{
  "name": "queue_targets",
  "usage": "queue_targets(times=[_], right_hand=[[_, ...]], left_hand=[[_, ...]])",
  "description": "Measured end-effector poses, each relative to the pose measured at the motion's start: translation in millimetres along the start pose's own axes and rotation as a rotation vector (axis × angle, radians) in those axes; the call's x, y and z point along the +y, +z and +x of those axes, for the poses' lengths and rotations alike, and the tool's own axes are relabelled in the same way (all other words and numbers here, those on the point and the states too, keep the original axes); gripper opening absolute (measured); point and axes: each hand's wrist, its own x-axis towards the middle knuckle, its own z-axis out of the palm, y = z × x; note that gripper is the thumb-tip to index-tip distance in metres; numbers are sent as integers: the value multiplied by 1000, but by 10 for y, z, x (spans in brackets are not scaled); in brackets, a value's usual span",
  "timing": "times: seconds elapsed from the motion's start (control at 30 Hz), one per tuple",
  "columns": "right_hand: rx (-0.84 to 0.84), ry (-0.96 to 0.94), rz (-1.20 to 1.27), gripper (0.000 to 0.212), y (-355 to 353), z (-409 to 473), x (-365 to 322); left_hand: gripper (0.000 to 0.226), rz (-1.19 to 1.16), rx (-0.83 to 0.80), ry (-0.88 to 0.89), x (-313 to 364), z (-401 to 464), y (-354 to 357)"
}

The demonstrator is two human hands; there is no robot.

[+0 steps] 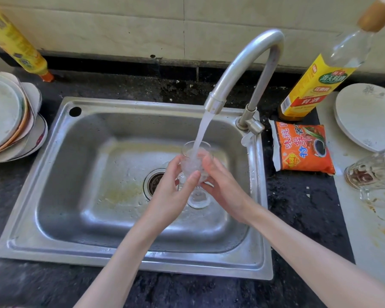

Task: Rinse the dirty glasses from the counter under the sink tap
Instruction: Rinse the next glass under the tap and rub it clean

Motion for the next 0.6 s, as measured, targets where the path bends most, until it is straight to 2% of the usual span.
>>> queue_targets(times=[0.07,0.17,0.2,0.3,0.47,0.53,0.6], right_hand=[[-34,57,42,54,29,28,3],[-64,185,14,74,42,36,-16],[-55,217,-18,77,42,33,-25],[7,218,-55,74,76,31,-50],[61,90,-101,53,140,96,-3],[104,79,-147,61,144,92,4],[150,117,-184,76,117,97,-4]], left_hand=[[51,-29,-13,-19,23,27,12],[64,-95,-25,-62,39,87,-8],[61,-98,-14,-67,55,96,-16],[51,-130,51,-77,62,108,17],[63,-387,182,-152,64,227,62],[62,-390,188,-153,106,279,80],[42,-388,186,-127,169,329,117]])
